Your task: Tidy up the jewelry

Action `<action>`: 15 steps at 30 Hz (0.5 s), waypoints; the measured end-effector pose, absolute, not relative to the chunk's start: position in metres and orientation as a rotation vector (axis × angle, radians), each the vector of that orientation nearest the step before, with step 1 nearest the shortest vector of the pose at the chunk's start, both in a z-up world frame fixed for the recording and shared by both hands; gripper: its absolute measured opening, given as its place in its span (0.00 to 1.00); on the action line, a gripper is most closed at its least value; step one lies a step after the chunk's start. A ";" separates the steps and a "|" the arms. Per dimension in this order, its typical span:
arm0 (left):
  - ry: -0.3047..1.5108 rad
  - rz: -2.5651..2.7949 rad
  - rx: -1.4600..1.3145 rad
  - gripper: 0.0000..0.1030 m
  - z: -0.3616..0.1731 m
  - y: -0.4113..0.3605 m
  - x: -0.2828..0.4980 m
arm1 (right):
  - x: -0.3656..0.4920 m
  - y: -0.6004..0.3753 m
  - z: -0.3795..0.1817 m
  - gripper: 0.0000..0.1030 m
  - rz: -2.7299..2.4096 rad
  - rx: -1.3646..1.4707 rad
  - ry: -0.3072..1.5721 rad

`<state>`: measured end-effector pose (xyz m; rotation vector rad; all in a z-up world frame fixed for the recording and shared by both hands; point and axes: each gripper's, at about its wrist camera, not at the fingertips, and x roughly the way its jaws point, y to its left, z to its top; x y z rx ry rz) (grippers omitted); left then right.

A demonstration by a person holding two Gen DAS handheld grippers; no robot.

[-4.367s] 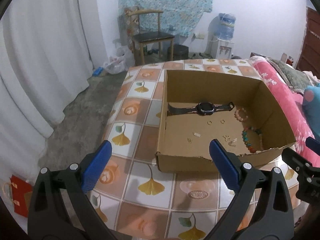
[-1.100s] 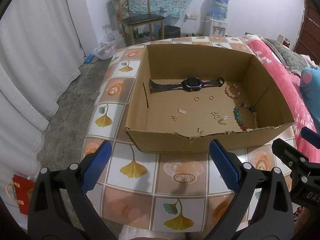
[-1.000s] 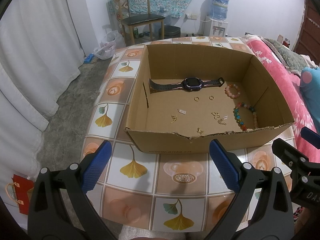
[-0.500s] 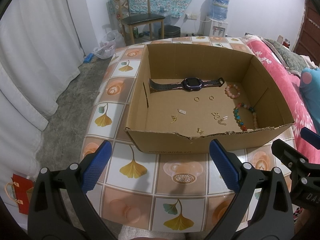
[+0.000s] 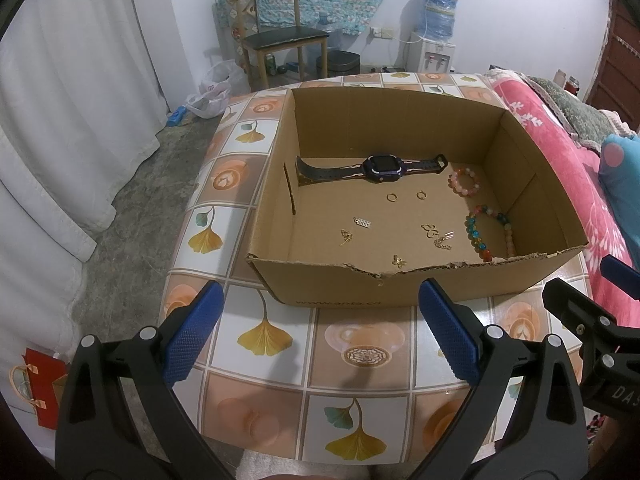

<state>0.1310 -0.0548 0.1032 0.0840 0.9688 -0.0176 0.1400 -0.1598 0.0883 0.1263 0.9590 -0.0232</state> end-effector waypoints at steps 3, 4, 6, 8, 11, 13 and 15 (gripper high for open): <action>0.969 -0.018 0.085 0.92 0.103 -0.055 0.131 | 0.140 -0.160 0.088 0.93 -0.024 0.126 0.960; 0.969 -0.018 0.083 0.92 0.103 -0.055 0.131 | 0.140 -0.160 0.088 0.93 -0.024 0.128 0.961; 0.968 -0.018 0.085 0.92 0.103 -0.054 0.131 | 0.140 -0.160 0.088 0.93 -0.024 0.127 0.959; 0.968 -0.019 0.084 0.92 0.103 -0.055 0.131 | 0.140 -0.160 0.088 0.93 -0.024 0.126 0.960; 0.969 -0.019 0.082 0.92 0.103 -0.055 0.131 | 0.140 -0.160 0.088 0.93 -0.023 0.125 0.960; 0.970 -0.019 0.081 0.92 0.103 -0.056 0.131 | 0.140 -0.160 0.088 0.93 -0.024 0.125 0.960; 0.969 -0.018 0.081 0.92 0.103 -0.055 0.131 | 0.140 -0.160 0.088 0.93 -0.024 0.126 0.961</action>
